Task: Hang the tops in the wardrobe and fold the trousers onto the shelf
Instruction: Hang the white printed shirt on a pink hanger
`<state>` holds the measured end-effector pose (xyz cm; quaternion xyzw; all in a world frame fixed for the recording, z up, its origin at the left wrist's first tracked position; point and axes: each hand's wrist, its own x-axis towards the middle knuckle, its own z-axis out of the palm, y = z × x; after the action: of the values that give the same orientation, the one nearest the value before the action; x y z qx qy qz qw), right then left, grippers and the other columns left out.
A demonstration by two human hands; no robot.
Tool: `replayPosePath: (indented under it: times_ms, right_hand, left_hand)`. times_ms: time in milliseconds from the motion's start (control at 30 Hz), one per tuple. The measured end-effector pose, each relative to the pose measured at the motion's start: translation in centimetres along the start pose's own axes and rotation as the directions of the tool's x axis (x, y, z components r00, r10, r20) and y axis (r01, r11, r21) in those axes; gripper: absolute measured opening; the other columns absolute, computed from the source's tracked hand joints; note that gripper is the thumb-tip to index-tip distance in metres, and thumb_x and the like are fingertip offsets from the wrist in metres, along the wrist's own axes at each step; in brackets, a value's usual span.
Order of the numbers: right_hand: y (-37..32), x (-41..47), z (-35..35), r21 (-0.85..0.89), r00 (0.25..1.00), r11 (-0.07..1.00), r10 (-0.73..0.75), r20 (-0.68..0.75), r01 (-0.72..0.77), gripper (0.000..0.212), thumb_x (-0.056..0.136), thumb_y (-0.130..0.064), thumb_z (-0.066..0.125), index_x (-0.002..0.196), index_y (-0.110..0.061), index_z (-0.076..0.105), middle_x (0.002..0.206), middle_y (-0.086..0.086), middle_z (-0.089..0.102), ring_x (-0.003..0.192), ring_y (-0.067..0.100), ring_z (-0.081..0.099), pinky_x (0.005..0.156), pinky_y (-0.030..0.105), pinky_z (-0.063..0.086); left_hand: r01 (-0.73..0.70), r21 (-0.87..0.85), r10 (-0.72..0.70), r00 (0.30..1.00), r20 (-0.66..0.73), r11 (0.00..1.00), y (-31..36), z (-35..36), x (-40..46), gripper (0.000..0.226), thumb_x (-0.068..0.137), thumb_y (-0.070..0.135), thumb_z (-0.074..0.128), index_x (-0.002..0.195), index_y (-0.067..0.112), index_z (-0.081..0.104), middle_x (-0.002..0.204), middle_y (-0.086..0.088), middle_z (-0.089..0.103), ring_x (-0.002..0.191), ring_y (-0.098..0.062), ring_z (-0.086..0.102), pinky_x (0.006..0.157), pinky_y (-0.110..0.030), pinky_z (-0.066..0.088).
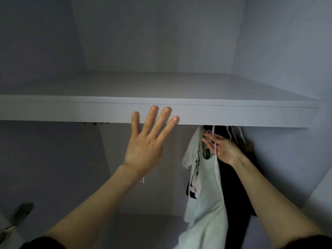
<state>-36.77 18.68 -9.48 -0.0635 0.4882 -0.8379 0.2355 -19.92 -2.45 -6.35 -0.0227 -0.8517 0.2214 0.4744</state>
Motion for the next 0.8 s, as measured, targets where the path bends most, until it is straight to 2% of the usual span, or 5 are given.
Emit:
replayPosePath:
  times_ms: [333, 400, 500, 700, 800]
  right_hand:
    - [-1.5, 4.8, -1.0, 0.067, 0.993, 0.994, -0.078, -0.083, 0.084, 0.025, 0.097, 0.002, 0.040, 0.101, -0.011, 0.061, 0.095, 0.002, 0.072, 0.077, 0.018, 0.072, 0.063, 0.022, 0.057]
    - [-1.7, 5.6, -1.3, 0.040, 0.987, 0.997, -0.065, -0.147, 0.071, 0.028, 0.099, 0.002, 0.036, 0.104, -0.013, 0.059, 0.114, 0.004, 0.064, 0.095, 0.021, 0.069, 0.079, 0.023, 0.055]
    - [-2.0, 6.3, -2.0, -0.085, 0.970, 0.995, -0.079, -0.229, 0.061, 0.036, 0.101, -0.003, 0.035, 0.135, -0.009, 0.044, 0.143, 0.010, 0.044, 0.128, 0.032, 0.047, 0.104, 0.038, 0.038]
    - [-3.2, 5.6, -1.6, -0.221, 0.888, 0.973, -0.155, -0.434, 0.062, 0.037, 0.103, -0.010, 0.026, 0.136, 0.000, 0.041, 0.140, 0.021, 0.046, 0.126, 0.037, 0.048, 0.099, 0.036, 0.041]
    - [-2.9, 5.3, -1.2, -0.320, 0.800, 0.943, -0.263, -0.540, 0.094, 0.029, 0.100, -0.002, 0.036, 0.123, 0.003, 0.053, 0.130, 0.028, 0.053, 0.119, 0.039, 0.054, 0.076, 0.028, 0.051]
  left_hand:
    - [0.006, 0.012, -0.006, 1.000, -0.010, 1.000, 0.0, 0.4, -0.1, 0.107, 0.068, 0.009, 0.063, 0.150, 0.022, -0.005, 0.156, -0.006, -0.018, 0.143, -0.030, -0.020, 0.109, -0.062, -0.004]
    - [0.007, 0.014, -0.007, 1.000, -0.016, 1.000, 0.0, 0.4, -0.1, 0.106, 0.068, 0.010, 0.064, 0.150, 0.021, -0.002, 0.156, -0.006, -0.015, 0.143, -0.032, -0.017, 0.109, -0.063, -0.002]
    - [0.012, 0.031, -0.011, 1.000, -0.029, 0.999, 0.0, 0.5, -0.1, 0.108, 0.069, 0.010, 0.065, 0.150, 0.021, -0.005, 0.156, -0.005, -0.021, 0.143, -0.031, -0.018, 0.109, -0.063, -0.004]
    - [0.016, 0.039, -0.015, 1.000, -0.021, 0.999, 0.1, 0.3, 0.1, 0.106, 0.062, 0.008, 0.070, 0.148, 0.018, 0.007, 0.153, -0.009, 0.011, 0.140, -0.039, 0.005, 0.102, -0.069, 0.001]
    - [0.025, 0.036, -0.026, 1.000, 0.015, 0.999, 0.3, 0.0, 0.0, 0.107, 0.064, 0.007, 0.069, 0.148, 0.019, 0.004, 0.153, -0.008, 0.010, 0.141, -0.038, 0.004, 0.106, -0.067, 0.000]
